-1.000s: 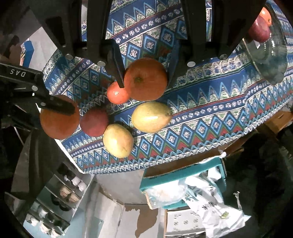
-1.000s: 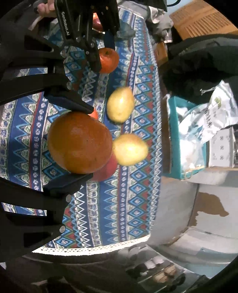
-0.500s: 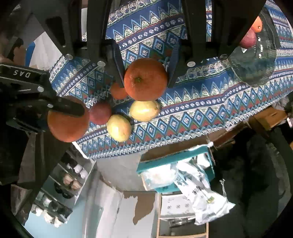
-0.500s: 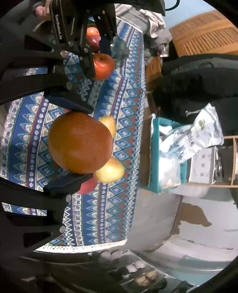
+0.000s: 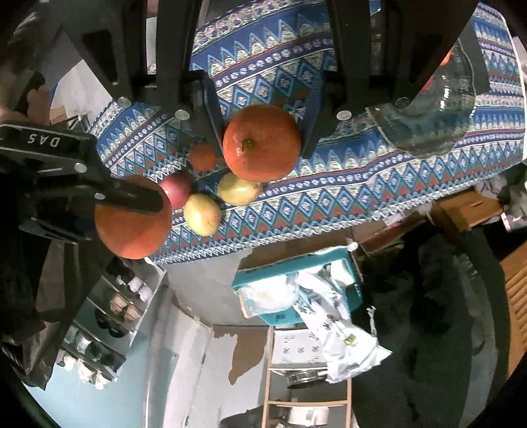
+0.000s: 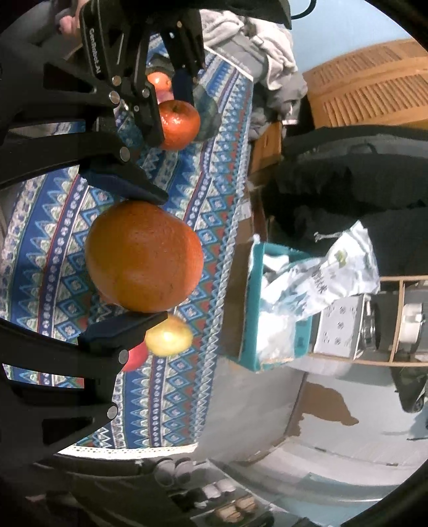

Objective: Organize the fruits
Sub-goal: 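Lift the tangerine and orange toward the glass bowl with both tools, then carry the tangerine and orange over the glass bowl with both tools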

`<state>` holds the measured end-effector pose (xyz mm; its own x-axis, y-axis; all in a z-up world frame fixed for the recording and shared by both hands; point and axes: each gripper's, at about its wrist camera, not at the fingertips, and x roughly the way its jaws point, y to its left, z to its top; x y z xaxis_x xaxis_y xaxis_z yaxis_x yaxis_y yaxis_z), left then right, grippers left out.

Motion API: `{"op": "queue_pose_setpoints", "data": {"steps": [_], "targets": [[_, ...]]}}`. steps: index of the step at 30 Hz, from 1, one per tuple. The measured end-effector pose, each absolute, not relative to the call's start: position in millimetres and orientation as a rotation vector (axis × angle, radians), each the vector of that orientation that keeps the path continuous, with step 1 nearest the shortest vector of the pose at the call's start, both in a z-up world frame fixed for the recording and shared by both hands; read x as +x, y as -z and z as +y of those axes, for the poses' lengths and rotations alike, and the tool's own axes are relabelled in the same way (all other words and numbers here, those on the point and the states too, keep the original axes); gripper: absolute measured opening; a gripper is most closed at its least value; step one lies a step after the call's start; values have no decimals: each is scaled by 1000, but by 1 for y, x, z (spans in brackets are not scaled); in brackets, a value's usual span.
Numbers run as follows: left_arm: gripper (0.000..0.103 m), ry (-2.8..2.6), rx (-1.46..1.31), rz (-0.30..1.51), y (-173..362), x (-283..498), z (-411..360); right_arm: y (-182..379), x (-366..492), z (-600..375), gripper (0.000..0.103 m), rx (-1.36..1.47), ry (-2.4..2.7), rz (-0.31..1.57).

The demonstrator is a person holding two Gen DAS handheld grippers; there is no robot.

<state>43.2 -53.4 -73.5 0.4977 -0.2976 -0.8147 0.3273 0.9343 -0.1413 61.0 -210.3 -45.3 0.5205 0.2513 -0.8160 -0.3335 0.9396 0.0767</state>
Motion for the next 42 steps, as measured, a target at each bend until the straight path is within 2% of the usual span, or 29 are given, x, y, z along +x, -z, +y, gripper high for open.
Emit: {"op": "queue_pose_setpoints", "data": {"steps": [28, 42], "targets": [[45, 260, -88, 940, 52, 36, 45, 17, 77, -99, 64, -145, -500, 924], [45, 164, -172, 949, 63, 35, 114, 20, 89, -27, 64, -186, -586, 937]]}}
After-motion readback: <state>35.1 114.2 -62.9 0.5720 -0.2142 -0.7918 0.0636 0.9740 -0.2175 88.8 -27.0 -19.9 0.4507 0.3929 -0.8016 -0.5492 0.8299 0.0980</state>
